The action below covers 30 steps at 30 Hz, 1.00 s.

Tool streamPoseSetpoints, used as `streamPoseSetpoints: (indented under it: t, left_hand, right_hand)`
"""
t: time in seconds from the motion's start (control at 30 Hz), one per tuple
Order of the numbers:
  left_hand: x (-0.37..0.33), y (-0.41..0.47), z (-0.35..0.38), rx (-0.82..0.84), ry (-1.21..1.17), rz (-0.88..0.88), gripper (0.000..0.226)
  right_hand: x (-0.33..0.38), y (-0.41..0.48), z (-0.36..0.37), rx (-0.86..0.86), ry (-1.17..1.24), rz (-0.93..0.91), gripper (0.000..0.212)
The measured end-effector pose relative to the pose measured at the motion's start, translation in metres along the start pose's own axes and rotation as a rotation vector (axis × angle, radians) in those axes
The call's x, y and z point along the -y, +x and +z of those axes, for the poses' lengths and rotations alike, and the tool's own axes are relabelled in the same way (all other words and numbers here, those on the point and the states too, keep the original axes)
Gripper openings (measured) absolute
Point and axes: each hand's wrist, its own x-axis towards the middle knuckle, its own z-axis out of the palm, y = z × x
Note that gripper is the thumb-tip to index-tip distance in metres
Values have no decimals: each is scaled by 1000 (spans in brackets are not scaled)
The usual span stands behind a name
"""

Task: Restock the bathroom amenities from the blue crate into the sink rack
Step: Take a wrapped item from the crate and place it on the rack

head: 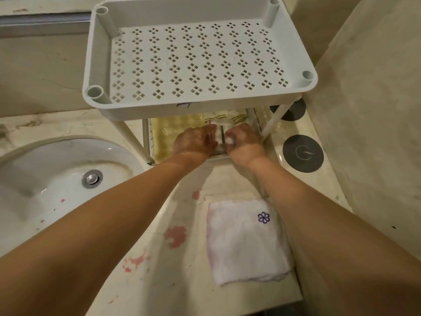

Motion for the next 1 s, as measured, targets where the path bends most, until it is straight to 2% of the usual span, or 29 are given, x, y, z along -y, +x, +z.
streamPoseSetpoints:
  t: [0.2, 0.4, 0.63, 0.77, 1.0]
  left_hand:
    - [2, 1, 4, 17, 64, 14, 44]
    - [-1, -2, 5, -8, 79, -2, 35]
    - [1, -19, -6, -7, 35, 18, 42]
    - [11, -48, -12, -106, -129, 49, 47]
    - [34, -106, -18, -221, -141, 126, 47]
  right_hand:
    - [-2, 4, 1, 10, -11, 26, 47]
    - [2, 1, 3, 41, -143, 20, 29]
    - [7, -18, -1, -40, -77, 0, 44]
    - [15, -42, -4, -69, -45, -51, 48]
    - [42, -89, 2, -105, -40, -197, 54]
